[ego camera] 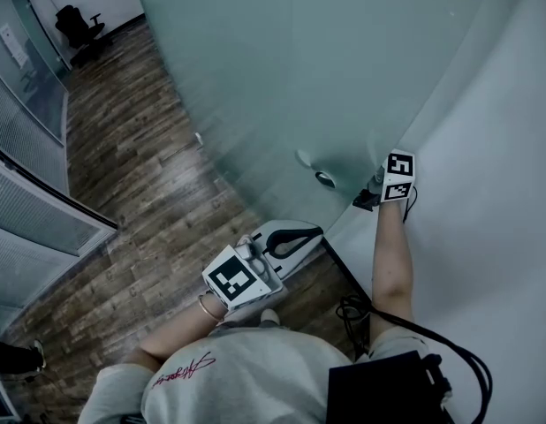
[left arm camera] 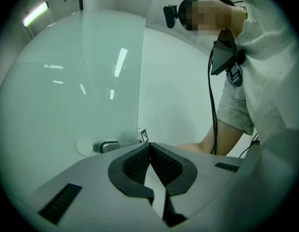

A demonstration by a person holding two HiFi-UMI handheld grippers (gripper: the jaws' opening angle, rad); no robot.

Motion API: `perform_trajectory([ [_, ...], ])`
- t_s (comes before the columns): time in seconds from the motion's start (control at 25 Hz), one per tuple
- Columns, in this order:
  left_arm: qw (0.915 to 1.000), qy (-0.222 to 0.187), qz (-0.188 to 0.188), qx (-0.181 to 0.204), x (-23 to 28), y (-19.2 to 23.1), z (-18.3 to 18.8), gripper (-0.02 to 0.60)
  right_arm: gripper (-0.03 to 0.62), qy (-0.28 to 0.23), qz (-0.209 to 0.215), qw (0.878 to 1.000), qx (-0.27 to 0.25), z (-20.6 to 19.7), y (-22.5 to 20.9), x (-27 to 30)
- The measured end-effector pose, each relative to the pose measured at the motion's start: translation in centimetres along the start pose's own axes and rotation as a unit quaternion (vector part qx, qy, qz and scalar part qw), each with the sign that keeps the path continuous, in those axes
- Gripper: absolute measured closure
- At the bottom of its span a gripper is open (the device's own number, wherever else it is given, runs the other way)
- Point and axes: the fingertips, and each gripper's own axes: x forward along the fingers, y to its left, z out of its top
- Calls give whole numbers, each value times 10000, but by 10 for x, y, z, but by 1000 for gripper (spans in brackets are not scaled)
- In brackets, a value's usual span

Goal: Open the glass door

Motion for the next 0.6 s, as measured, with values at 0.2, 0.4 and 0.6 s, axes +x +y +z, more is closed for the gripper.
perform_trajectory([
  [0.2, 10000, -49, 47, -57, -2, 3, -1, 569, 476, 666, -241, 9973, -203, 2, 1, 0],
  [0.4, 9999, -14, -66, -109, 2, -1, -9, 569, 481, 155, -717, 9970, -243, 22, -4, -33],
  [0.6, 9997, -125, -151, -124, 5, -4, -8, 569, 527, -107, -1323, 9902, -439, 25, 5, -60],
])
